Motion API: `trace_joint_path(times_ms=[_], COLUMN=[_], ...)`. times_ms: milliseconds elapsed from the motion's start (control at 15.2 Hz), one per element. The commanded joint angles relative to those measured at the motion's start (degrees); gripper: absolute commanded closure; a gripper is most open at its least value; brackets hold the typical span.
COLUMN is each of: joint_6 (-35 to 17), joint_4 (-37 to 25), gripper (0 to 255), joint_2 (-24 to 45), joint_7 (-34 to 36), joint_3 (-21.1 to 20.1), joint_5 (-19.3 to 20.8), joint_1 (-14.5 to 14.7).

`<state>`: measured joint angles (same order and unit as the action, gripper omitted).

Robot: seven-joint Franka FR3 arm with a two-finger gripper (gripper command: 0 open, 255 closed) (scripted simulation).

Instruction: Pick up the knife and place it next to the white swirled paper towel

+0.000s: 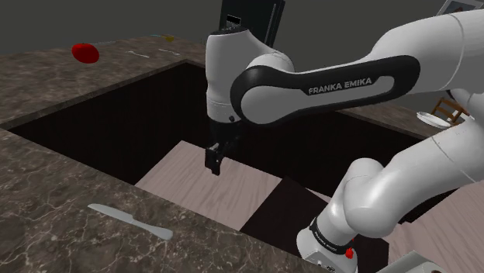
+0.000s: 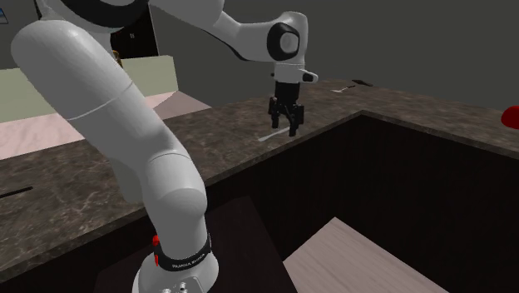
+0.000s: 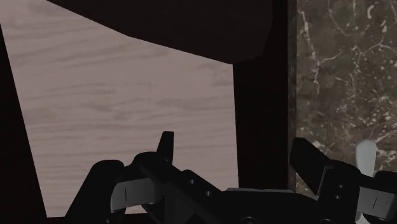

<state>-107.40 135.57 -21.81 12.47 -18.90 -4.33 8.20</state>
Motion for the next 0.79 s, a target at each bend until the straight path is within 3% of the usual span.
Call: trace_joint_path(times_ms=[0,330,726], joint_6=[-2.62,-7.75,-12.15], joint_4=[-1.41,-6.60,-14.69], gripper=[0,0,0], joint_2=[3.29,12.13,23.56], joint_7=[1.46,5.53,11.30], joint_3=[-1.66,-5.53,-9.18], joint_5=[-0.02,1.67,6.56], joint_1=[0.58,1.82,3.94])
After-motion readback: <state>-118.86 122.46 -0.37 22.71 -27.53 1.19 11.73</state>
